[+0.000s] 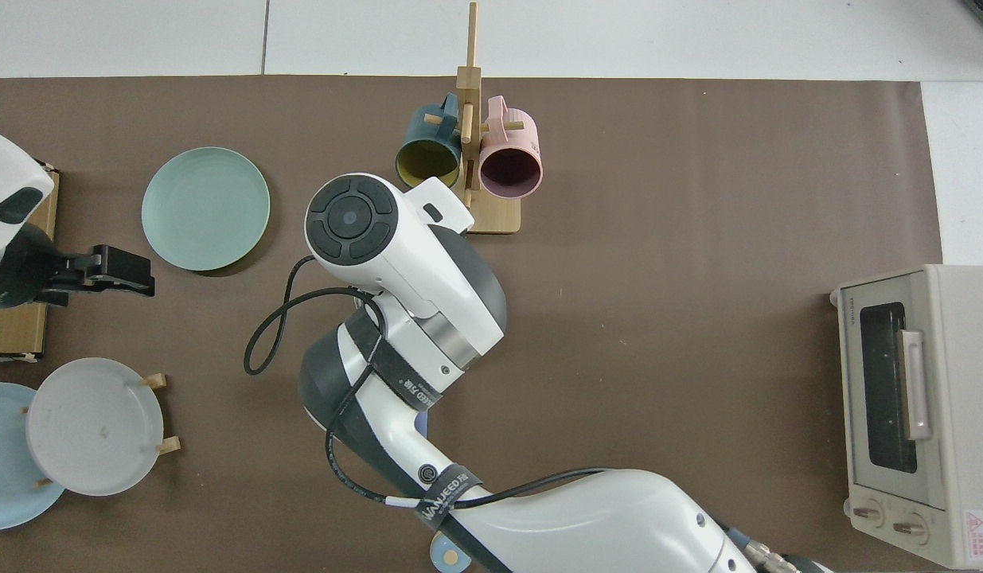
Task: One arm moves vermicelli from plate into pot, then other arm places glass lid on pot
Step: 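Lower the glass lid onto the pot with the right gripper, then release the lid and raise the right gripper away from the pot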
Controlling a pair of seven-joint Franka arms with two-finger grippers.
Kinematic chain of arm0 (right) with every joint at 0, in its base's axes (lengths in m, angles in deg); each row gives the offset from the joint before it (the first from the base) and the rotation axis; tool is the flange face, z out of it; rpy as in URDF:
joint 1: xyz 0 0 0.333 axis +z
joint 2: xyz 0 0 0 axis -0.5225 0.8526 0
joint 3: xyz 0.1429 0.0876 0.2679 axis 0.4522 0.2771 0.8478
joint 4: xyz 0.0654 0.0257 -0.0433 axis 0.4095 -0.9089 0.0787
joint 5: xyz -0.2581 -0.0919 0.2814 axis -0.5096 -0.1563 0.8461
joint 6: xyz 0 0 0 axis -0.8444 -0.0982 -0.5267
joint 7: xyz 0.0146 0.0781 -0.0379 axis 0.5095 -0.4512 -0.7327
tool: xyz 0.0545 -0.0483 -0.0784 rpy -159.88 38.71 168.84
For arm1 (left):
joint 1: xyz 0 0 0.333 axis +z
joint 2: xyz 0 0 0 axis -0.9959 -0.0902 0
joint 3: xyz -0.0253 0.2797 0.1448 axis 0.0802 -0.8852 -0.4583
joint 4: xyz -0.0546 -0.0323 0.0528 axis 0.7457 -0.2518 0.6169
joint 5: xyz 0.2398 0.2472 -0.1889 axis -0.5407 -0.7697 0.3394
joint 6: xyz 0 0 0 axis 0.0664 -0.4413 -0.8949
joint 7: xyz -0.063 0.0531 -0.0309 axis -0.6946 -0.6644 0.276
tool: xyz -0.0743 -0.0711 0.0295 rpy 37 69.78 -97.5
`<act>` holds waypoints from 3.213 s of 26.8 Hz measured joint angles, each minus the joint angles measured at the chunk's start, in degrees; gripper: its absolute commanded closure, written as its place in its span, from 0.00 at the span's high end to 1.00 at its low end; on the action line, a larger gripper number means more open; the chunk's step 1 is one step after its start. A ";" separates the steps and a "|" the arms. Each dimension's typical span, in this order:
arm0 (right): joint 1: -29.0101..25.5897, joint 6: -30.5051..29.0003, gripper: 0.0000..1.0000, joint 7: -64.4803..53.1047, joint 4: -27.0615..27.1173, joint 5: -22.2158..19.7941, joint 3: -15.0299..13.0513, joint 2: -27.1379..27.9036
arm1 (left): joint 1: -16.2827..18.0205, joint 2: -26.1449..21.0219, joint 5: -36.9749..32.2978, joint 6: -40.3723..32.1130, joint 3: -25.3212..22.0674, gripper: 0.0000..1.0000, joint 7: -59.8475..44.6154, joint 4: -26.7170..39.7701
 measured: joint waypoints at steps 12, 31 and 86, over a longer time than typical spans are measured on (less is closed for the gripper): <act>-0.03 0.12 0.00 0.00 0.01 0.00 -0.45 0.45 | 0.00 0.00 0.00 0.00 0.00 1.00 0.00 0.00; -0.03 0.09 1.00 0.00 0.05 0.00 -0.49 0.49 | 0.00 0.01 0.00 0.00 0.00 1.00 0.00 0.00; -3.17 -11.68 0.00 -2.19 0.46 -0.05 -0.60 3.78 | 0.03 0.02 0.00 0.00 -0.13 1.00 0.00 -0.01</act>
